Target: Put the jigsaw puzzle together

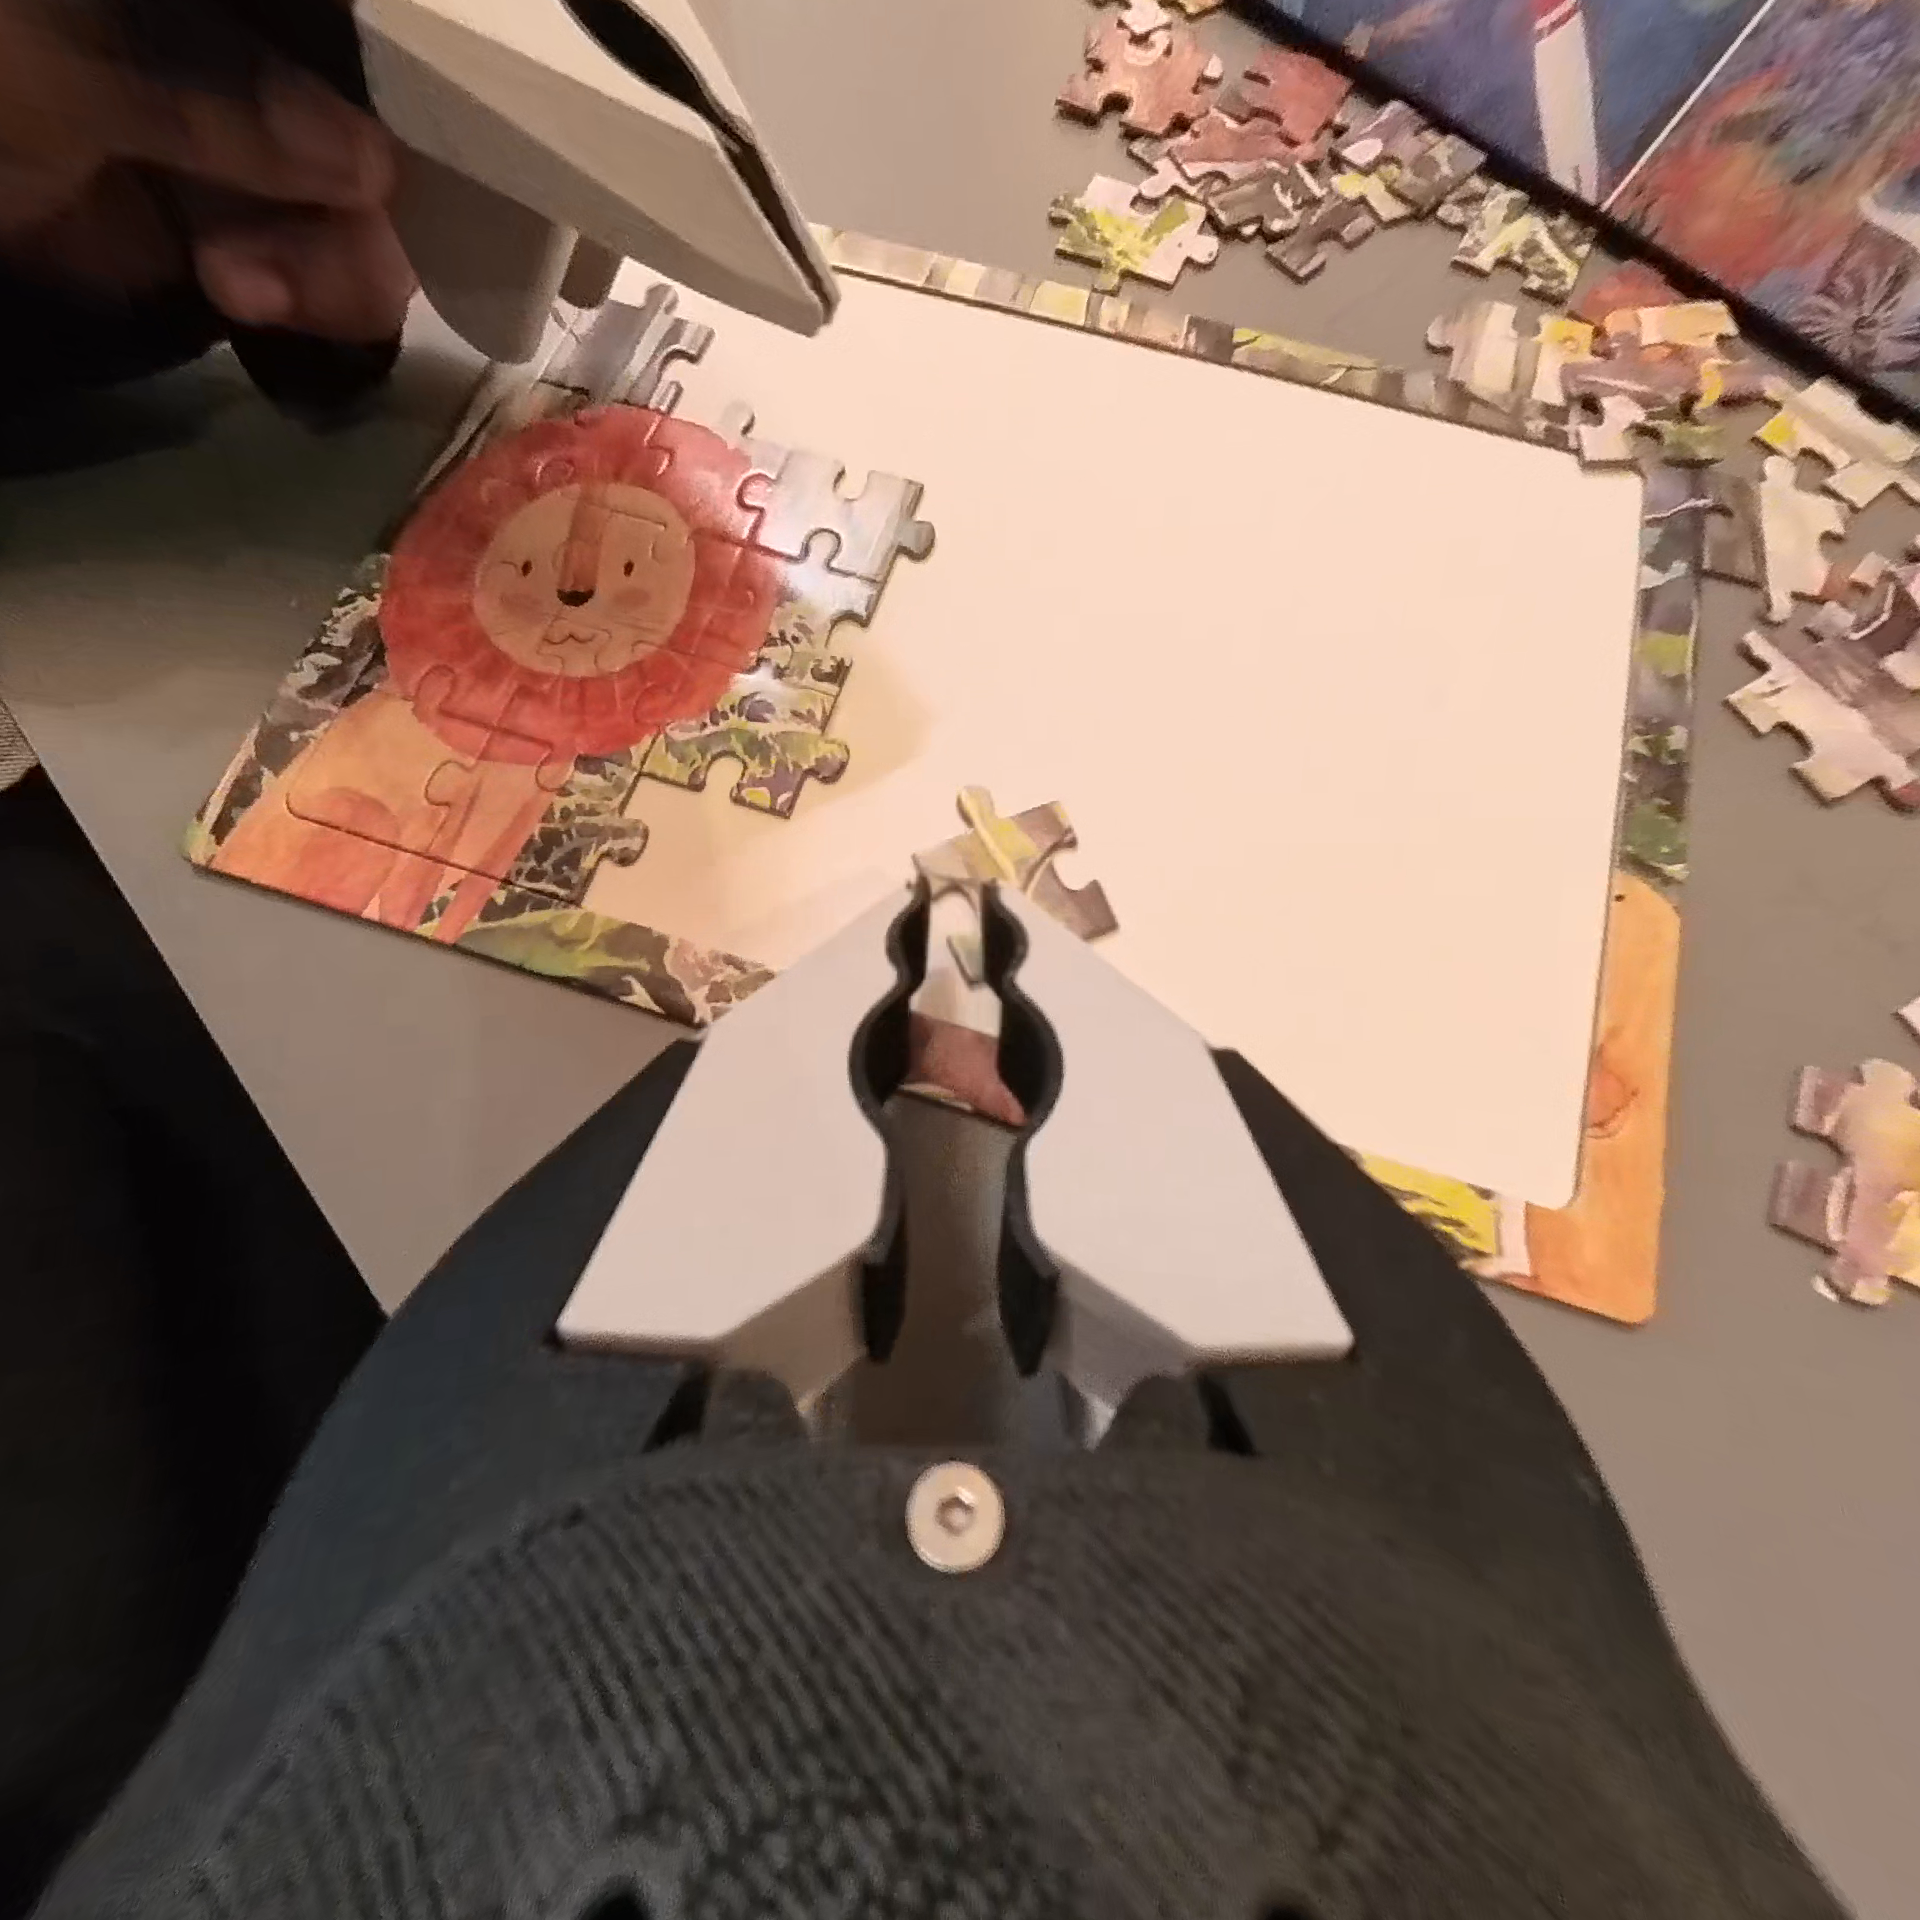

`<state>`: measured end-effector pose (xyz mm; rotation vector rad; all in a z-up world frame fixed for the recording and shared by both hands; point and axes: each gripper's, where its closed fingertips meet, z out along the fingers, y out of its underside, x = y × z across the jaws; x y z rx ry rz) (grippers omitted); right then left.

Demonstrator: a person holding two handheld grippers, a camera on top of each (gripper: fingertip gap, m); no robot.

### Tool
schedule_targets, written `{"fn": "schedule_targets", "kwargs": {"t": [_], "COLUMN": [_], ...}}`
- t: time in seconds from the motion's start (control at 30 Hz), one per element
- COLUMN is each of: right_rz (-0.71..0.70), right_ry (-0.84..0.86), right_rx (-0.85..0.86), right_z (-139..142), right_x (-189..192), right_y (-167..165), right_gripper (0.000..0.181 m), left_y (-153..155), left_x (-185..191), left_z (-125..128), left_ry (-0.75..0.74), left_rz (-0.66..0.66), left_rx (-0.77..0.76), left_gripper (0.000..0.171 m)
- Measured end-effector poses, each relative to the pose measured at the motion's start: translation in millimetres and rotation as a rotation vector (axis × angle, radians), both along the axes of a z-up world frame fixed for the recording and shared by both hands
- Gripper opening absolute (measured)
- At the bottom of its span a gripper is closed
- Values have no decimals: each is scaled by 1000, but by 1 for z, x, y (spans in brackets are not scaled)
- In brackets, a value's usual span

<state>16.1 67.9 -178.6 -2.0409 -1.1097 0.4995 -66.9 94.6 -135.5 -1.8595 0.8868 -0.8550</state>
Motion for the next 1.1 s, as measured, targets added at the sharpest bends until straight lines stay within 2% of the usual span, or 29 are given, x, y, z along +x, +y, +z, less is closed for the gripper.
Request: {"fn": "schedule_targets", "kwargs": {"t": [0.13, 0.27, 0.43, 0.63, 0.73, 1.1], "right_rz": [-5, -22, -20, -22, -7, 18], "right_ry": [15, -16, -24, -19, -27, -35], "right_rx": [12, 23, -30, -36, -29, 8], "right_z": [2, -1, -10, -11, -11, -10], "right_x": [3, 6, 7, 9, 9, 2], "right_y": [4, 9, 11, 14, 15, 25], "right_gripper": [14, 37, 49, 41, 27, 26], "left_y": [0, -1, -1, -1, 0, -1], "left_x": [0, 1, 1, 1, 0, 1], "left_z": [0, 0, -1, 0, 0, -1], "left_ry": [-5, 2, 3, -5, -15, 3], "left_rz": [-3, -8, -11, -11, -9, -12], "left_rx": [-4, -3, -4, -9, -14, -3], "left_gripper": [0, 0, 0, 0, 0, 0]}}
